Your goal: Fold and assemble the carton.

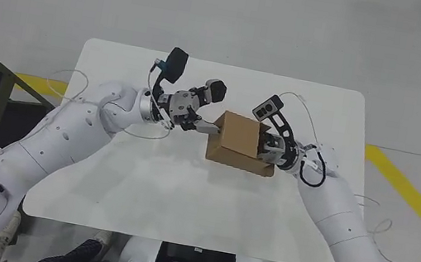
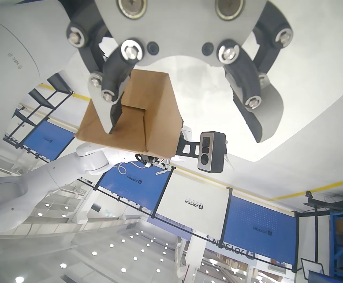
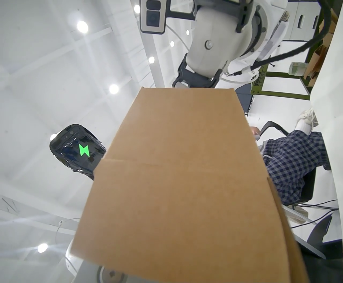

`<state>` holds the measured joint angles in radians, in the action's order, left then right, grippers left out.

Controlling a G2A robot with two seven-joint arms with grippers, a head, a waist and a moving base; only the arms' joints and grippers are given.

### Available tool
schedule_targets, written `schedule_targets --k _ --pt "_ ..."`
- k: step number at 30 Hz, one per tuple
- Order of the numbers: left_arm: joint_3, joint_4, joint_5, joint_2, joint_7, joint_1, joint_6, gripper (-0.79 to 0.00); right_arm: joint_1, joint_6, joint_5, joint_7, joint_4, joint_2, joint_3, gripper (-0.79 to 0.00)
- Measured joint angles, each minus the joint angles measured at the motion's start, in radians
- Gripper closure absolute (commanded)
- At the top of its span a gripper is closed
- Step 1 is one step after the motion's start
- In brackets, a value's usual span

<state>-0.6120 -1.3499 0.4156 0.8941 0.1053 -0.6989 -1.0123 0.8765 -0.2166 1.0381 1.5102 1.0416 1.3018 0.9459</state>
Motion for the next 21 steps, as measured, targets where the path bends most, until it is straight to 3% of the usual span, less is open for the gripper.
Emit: schedule_targets --k 11,21 --pt "-0.056 -0.115 0.091 -0.018 -0.010 -0.044 0.000 -0.785 -0.005 0.009 -0.017 -0.011 -0.032 0.004 0.023 0.000" --pt "-0.037 -0.114 0.142 -0.021 -0.035 -0.036 0.000 -0.785 -0.004 0.024 -0.058 -0.015 -0.035 0.005 0.033 0.000"
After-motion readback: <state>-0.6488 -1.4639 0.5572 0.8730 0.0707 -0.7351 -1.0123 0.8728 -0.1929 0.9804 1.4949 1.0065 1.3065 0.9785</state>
